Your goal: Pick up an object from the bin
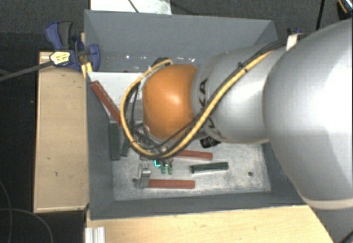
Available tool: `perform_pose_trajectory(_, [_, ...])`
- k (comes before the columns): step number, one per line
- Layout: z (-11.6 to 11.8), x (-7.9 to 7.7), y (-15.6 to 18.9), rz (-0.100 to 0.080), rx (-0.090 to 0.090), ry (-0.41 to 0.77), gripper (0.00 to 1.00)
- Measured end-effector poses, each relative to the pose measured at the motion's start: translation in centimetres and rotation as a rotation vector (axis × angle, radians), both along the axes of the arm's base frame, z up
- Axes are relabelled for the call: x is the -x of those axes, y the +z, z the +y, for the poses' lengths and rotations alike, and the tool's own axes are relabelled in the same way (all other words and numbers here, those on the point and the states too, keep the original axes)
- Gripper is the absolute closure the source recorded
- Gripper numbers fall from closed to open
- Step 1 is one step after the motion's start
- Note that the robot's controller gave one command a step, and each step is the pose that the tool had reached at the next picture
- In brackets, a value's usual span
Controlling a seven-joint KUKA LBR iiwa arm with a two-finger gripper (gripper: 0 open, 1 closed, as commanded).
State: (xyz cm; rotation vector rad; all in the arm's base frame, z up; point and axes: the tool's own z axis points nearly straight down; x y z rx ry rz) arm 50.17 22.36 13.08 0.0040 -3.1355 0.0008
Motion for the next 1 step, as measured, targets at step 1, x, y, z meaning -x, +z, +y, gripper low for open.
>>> perform_pose_trajectory(1, [-5.55,-2.25,-6.14,-0.003,0.001,0.080,0.00])
